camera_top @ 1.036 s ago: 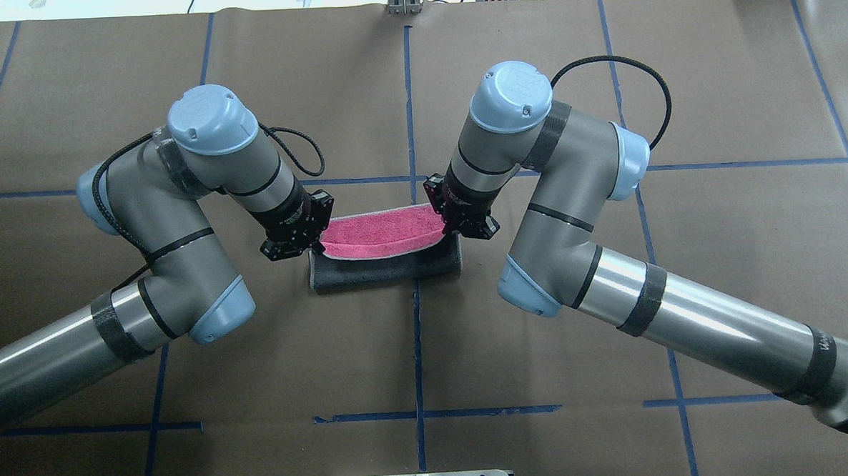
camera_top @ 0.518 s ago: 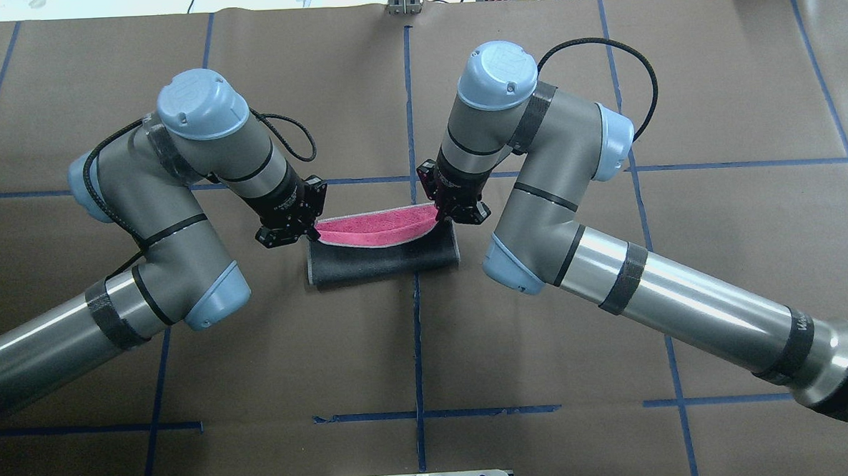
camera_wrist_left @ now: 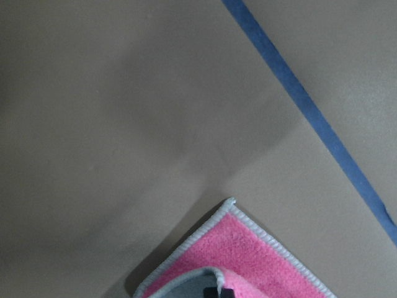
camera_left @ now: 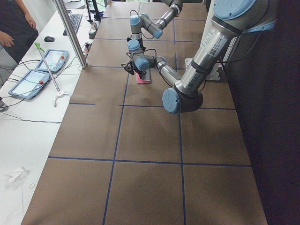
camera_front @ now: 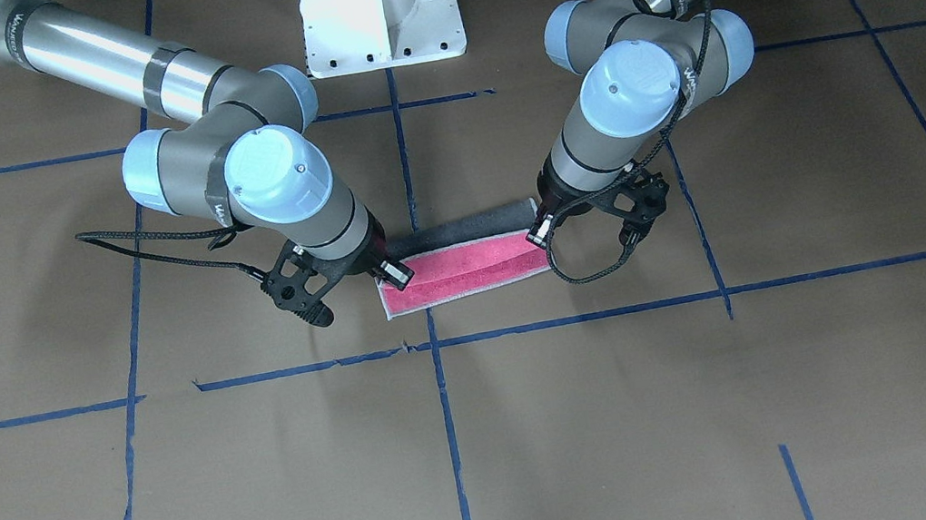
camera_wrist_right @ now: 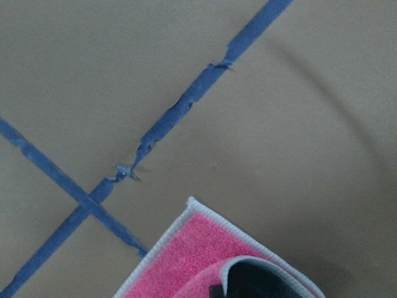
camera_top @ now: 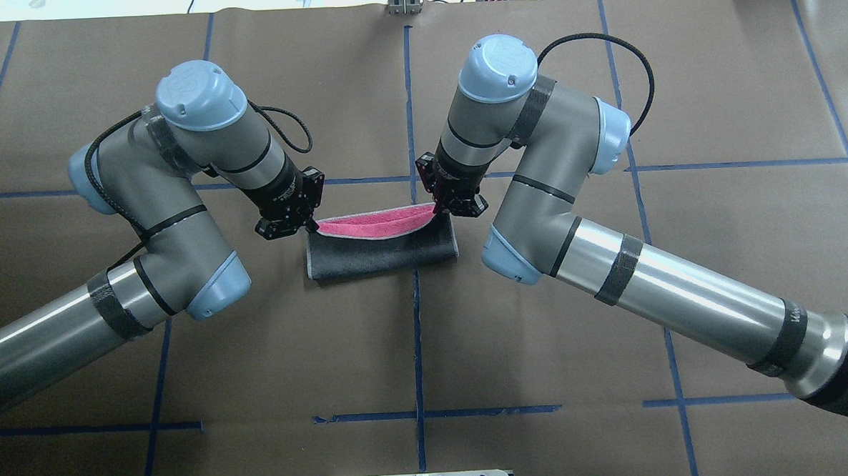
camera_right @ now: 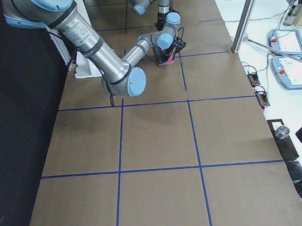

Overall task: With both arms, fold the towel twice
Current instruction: 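Lay the near edge over the far edge and open both grippers, then raise the right arm away while the left gripper moves to the folded towel's end, then grasp the end of the folded grey strip nearest the left gripper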

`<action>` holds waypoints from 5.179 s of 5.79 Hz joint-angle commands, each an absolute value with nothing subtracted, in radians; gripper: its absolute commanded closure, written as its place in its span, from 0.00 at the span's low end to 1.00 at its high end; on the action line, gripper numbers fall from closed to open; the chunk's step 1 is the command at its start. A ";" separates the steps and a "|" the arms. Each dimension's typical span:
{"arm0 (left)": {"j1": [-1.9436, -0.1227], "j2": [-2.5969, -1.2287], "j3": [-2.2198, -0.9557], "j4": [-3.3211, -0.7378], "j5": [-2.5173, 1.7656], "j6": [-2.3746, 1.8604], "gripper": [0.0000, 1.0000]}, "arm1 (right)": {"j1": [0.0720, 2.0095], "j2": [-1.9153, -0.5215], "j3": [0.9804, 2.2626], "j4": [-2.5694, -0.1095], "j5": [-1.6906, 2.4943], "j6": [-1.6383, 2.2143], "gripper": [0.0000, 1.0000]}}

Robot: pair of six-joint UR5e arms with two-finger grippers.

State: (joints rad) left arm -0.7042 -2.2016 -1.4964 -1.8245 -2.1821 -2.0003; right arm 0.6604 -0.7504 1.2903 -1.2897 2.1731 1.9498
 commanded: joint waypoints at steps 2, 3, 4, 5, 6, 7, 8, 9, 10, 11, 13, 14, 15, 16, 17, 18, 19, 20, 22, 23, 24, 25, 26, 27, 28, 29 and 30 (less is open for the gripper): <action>-0.704 -2.195 -1.486 -1.904 -2.178 -1.981 0.00 | 0.676 -0.756 1.272 -1.217 2.137 1.927 0.00; -0.716 -2.194 -1.486 -1.907 -2.175 -1.979 0.00 | 0.702 -0.756 1.272 -1.216 2.102 1.866 0.00; -0.745 -2.194 -1.488 -1.914 -2.175 -1.968 0.00 | 0.756 -0.759 1.273 -1.218 2.103 1.786 0.00; -0.762 -2.172 -1.511 -1.957 -2.180 -1.877 0.00 | 0.778 -0.796 1.307 -1.219 2.109 1.746 0.00; -0.764 -2.125 -1.582 -1.965 -2.171 -1.736 0.00 | 0.801 -0.896 1.421 -1.221 2.108 1.718 0.00; -0.761 -2.070 -1.653 -1.968 -2.165 -1.598 0.00 | 0.804 -1.014 1.537 -1.226 2.100 1.548 0.00; -0.752 -2.060 -1.681 -1.971 -2.101 -1.579 0.00 | 0.822 -1.088 1.601 -1.227 2.100 1.414 0.00; -0.692 -2.062 -1.680 -1.980 -2.009 -1.577 0.00 | 0.840 -1.159 1.652 -1.227 2.102 1.299 0.00; -0.616 -2.068 -1.661 -1.977 -1.953 -1.577 0.00 | 0.866 -1.223 1.686 -1.227 2.106 1.188 0.00; -0.592 -2.068 -1.643 -1.973 -1.938 -1.577 0.00 | 0.900 -1.277 1.693 -1.227 2.114 1.092 0.00; -0.584 -2.066 -1.606 -1.971 -1.940 -1.575 0.00 | 1.028 -1.457 1.743 -1.241 2.159 0.759 0.00; -0.583 -2.072 -1.591 -1.971 -1.944 -1.575 0.00 | 1.090 -1.482 1.729 -1.282 2.183 0.623 0.00; -0.574 -2.075 -1.585 -1.973 -1.945 -1.575 0.03 | 1.126 -1.485 1.712 -1.314 2.183 0.538 0.00; -0.572 -2.077 -1.586 -1.974 -1.951 -1.575 0.13 | 1.156 -1.485 1.683 -1.313 2.190 0.497 0.00; -0.571 -2.075 -1.586 -1.977 -1.951 -1.575 0.23 | 1.167 -1.482 1.674 -1.313 2.192 0.491 0.00; -0.568 -2.074 -1.589 -1.980 -1.953 -1.575 0.24 | 1.170 -1.479 1.674 -1.313 2.195 0.491 0.00; -0.566 -2.068 -1.595 -1.980 -1.953 -1.575 0.24 | 1.170 -1.476 1.674 -1.315 2.197 0.491 0.00; -0.565 -2.068 -1.600 -1.979 -1.953 -1.575 0.26 | 1.170 -1.473 1.674 -1.316 2.198 0.492 0.00; -0.551 -2.072 -1.591 -1.977 -1.951 -1.577 0.38 | 1.170 -1.473 1.674 -1.316 2.201 0.492 0.00; -0.548 -2.071 -1.588 -1.977 -1.951 -1.577 0.39 | 1.170 -1.473 1.674 -1.316 2.203 0.492 0.00; -0.546 -2.074 -1.588 -1.976 -1.951 -1.577 0.49 | 1.170 -1.473 1.674 -1.316 2.204 0.492 0.00; -0.546 -2.074 -1.588 -1.976 -1.951 -1.577 0.57 | 1.170 -1.471 1.674 -1.316 2.210 0.492 0.00; -0.545 -2.075 -1.594 -1.971 -1.951 -1.578 0.64 | 1.170 -1.471 1.674 -1.316 2.210 0.492 0.00; -0.545 -2.075 -1.598 -1.971 -1.950 -1.578 0.71 | 1.170 -1.471 1.674 -1.316 2.212 0.492 0.00; -0.545 -2.077 -1.601 -1.971 -1.950 -1.578 0.89 | 1.173 -1.471 1.674 -1.318 2.214 0.492 0.00; -0.545 -2.077 -1.601 -1.970 -1.950 -1.578 0.99 | 1.180 -1.471 1.675 -1.316 2.220 0.492 0.00; -0.545 -2.077 -1.605 -1.968 -1.951 -1.578 1.00 | 1.186 -1.471 1.674 -1.318 2.223 0.492 0.00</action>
